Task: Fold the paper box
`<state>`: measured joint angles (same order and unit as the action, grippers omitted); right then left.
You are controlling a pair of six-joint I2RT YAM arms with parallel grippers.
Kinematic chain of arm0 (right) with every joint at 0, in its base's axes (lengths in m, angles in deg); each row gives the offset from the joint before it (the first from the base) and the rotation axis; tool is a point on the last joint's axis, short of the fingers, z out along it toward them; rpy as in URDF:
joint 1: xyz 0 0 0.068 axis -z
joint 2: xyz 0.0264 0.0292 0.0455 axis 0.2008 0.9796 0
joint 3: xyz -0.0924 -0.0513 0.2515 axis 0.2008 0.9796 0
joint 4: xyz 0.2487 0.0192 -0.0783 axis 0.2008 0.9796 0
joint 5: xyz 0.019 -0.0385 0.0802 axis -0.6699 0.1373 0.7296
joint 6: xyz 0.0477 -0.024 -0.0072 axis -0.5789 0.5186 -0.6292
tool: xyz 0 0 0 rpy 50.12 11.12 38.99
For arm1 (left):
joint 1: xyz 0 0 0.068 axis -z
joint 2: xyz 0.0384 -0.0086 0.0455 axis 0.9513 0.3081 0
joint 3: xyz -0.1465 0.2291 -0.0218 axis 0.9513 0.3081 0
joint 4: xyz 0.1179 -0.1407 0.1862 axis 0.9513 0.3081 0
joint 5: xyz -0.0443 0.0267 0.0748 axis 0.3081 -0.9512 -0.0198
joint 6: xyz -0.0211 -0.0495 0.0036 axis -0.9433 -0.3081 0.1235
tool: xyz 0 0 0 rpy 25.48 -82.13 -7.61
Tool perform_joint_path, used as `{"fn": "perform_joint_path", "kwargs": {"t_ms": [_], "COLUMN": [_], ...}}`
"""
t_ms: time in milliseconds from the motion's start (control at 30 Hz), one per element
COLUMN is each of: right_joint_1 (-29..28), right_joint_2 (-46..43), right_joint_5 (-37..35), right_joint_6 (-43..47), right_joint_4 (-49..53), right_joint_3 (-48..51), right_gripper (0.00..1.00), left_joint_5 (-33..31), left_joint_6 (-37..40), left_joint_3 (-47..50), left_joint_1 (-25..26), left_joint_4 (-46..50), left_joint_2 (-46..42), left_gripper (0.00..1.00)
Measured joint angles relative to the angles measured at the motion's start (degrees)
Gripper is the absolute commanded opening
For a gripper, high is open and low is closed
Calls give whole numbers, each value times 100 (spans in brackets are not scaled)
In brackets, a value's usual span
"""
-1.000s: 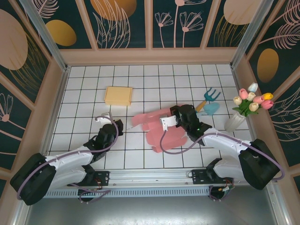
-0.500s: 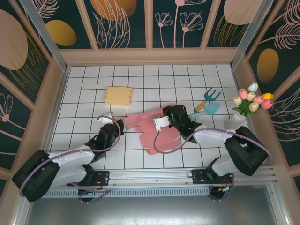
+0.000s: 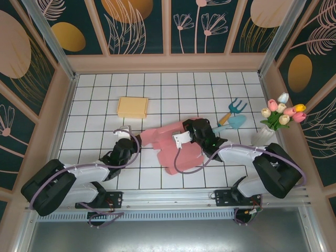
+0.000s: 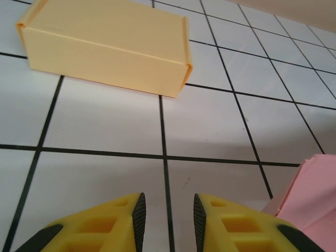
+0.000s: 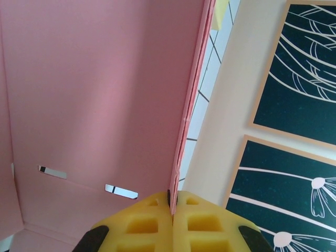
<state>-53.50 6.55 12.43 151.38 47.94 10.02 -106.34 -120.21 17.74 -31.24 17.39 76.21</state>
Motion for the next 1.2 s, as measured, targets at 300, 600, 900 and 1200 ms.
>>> {"fn": "perform_joint_path", "kwargs": {"t_ms": [300,600,900,1200], "right_joint_1": [24,24,24,17], "right_joint_2": [-116,-109,-103,-20], "right_joint_5": [20,11,-96,-155], "right_joint_6": [-7,199,321,321], "right_joint_4": [70,-254,-442,-516], "right_joint_3": [20,295,350,350], "right_gripper": [0,0,0,0], "left_joint_5": [973,1825,2085,2302], "left_joint_6": [278,385,393,321], "left_joint_3": [20,122,149,149], "left_joint_1": [0,2,83,623], "left_joint_4": [-765,-1235,-1696,-1915], "left_joint_2": [402,468,802,857], "left_gripper": [36,37,37,39]}}
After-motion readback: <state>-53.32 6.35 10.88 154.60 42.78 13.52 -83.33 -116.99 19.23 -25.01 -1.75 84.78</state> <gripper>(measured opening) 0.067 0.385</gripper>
